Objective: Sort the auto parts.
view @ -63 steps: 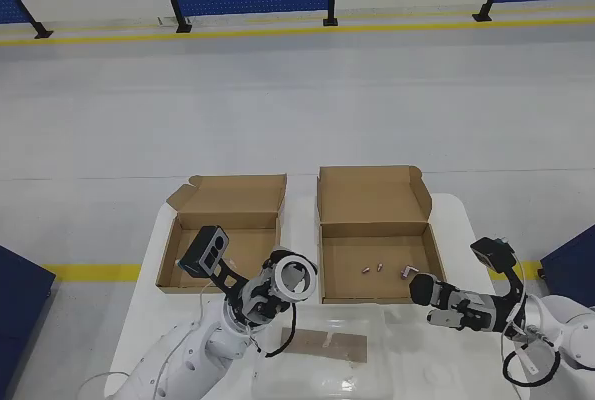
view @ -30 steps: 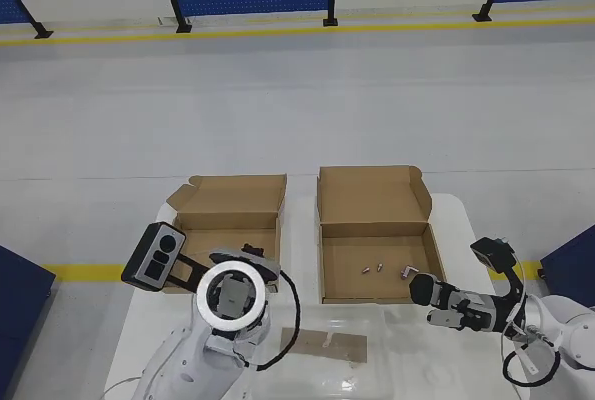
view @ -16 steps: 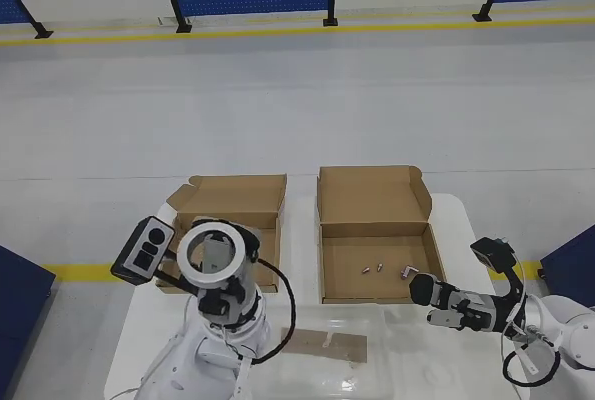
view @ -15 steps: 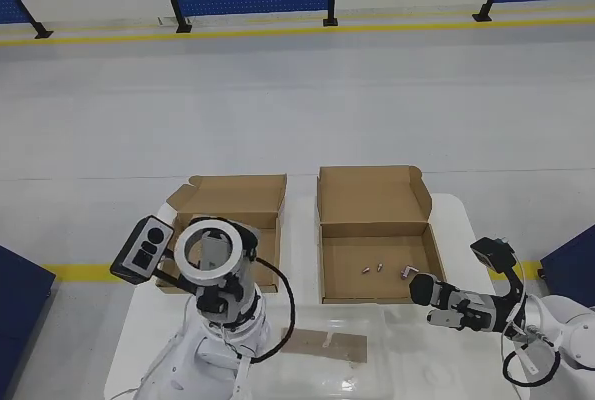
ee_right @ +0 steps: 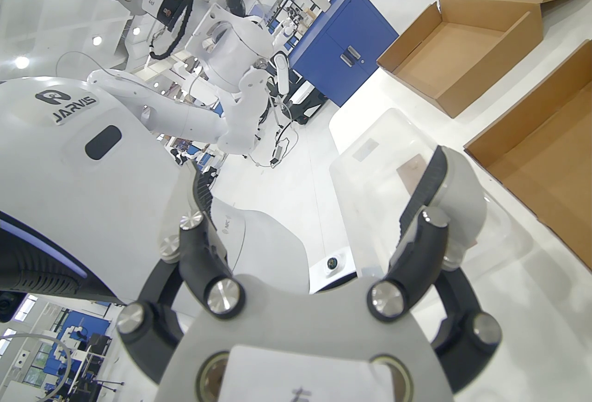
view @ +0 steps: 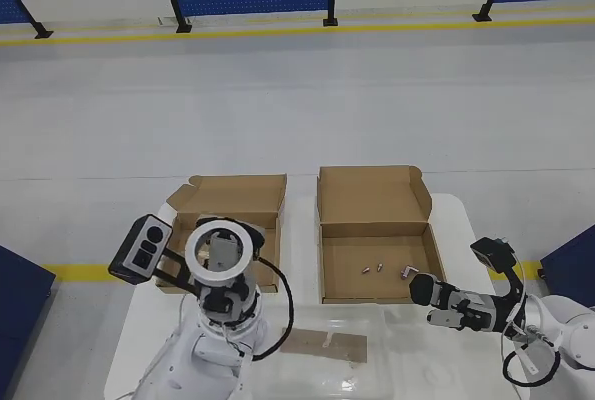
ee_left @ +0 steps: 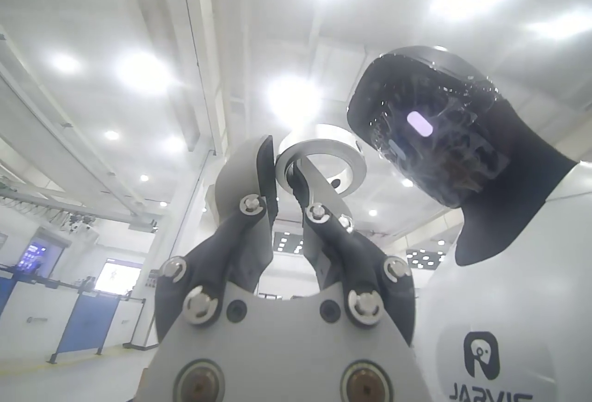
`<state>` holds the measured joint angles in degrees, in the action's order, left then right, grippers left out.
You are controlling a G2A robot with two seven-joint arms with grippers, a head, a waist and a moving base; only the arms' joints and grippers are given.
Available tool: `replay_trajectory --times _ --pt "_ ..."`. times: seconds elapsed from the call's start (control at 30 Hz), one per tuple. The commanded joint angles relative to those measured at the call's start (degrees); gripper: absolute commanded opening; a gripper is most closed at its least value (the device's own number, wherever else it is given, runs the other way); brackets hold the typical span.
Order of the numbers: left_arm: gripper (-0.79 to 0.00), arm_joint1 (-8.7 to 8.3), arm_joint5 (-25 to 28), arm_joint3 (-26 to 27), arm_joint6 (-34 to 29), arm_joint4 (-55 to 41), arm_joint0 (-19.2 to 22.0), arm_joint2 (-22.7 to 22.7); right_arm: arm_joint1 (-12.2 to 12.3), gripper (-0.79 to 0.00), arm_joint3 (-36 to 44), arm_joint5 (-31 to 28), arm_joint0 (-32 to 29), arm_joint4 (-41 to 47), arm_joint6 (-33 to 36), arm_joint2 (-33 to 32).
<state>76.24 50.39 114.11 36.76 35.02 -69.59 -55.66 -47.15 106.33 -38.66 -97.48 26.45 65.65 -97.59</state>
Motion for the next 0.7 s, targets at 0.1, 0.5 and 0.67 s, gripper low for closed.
replay_trajectory --times 0.1,0.5,0.67 --pt "-0.785 0.27 0.6 -0.3 -0.5 6.1 -0.3 -1.9 0.0 0.000 0.0 0.0 0.0 0.0 0.0 0.0" --pt "-0.785 1.73 1.0 0.6 4.8 1.8 -1.0 -0.9 0.0 0.000 0.0 0.0 0.0 0.0 0.0 0.0" --pt "-0.785 2.19 0.4 1.5 4.0 -1.7 -0.8 -1.1 0.0 0.000 0.0 0.0 0.0 0.0 0.0 0.0"
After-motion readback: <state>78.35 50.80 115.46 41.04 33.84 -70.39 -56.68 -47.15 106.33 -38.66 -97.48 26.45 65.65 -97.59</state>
